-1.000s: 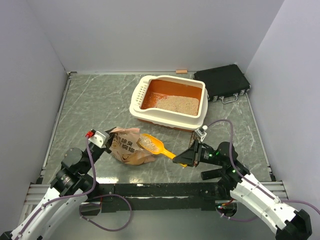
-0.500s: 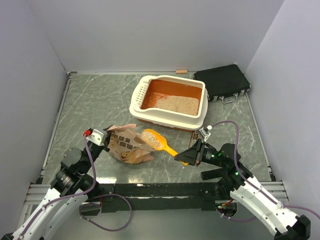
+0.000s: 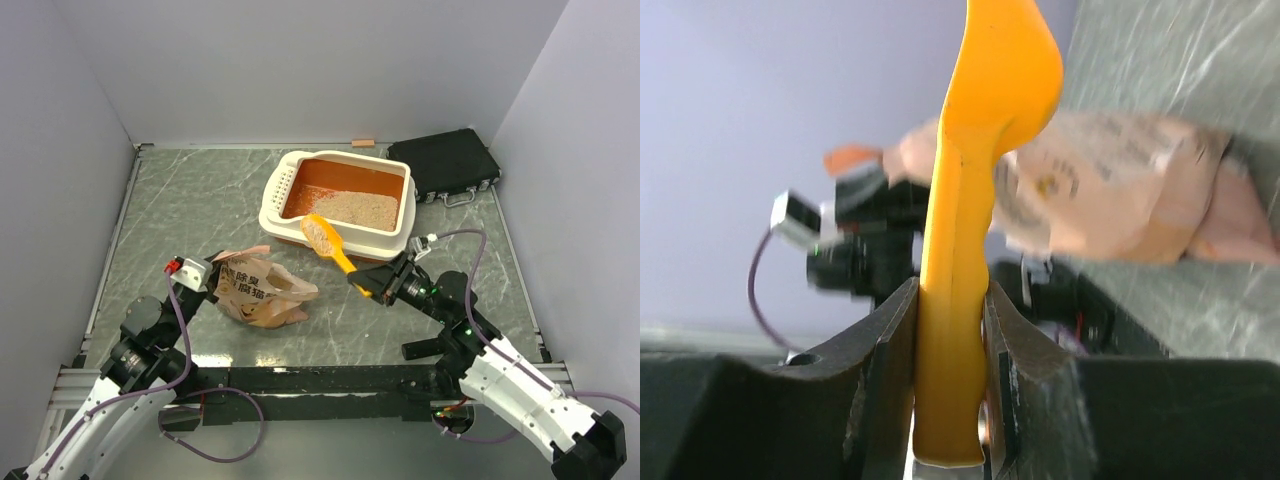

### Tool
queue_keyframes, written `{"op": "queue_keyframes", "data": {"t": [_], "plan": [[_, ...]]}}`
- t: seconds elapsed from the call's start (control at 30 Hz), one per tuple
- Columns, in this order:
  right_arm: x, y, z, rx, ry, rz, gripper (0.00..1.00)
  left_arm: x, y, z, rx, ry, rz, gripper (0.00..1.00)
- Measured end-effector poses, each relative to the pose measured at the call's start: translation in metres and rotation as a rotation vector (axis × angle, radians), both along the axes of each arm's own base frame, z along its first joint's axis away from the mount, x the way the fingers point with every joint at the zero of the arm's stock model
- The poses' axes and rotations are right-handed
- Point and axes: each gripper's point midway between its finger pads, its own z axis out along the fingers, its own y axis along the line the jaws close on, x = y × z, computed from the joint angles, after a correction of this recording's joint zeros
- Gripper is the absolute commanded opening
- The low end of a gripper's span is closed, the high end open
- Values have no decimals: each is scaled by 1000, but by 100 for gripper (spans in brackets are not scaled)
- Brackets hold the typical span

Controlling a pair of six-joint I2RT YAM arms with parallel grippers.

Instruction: Fill the litter box with clean litter

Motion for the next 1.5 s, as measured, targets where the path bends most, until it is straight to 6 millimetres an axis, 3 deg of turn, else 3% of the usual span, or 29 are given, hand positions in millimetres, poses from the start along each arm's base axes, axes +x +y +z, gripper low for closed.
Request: {"op": "queue_keyframes", "data": {"t": [0.5, 0.73, 0.83, 0.93, 1.03, 1.13, 1.33, 1.5], "plan": [[104, -24, -4, -144, 35, -350, 0, -3, 1, 1, -6, -10, -8, 1], [141, -35, 34, -436, -65, -366, 0, -4, 1, 1, -6, -10, -8, 1], [152, -36, 38, -592, -86, -305, 0, -4, 1, 1, -8, -11, -8, 1], [156, -40, 19, -726, -61, -233, 0, -4, 1, 1, -8, -9, -7, 1], [147, -48, -19, -869, 5, -140, 0, -5, 2, 1, -10, -10, -7, 1], [137, -59, -42, -974, 46, -83, 0, -6, 3, 1, -11, -12, -8, 1], [138, -79, -36, -1184, -2, -60, 0, -7, 2, 1, -11, -13, -12, 1], [138, -72, -15, -1355, -89, -26, 0, -7, 2, 1, -10, -12, -13, 1]]}}
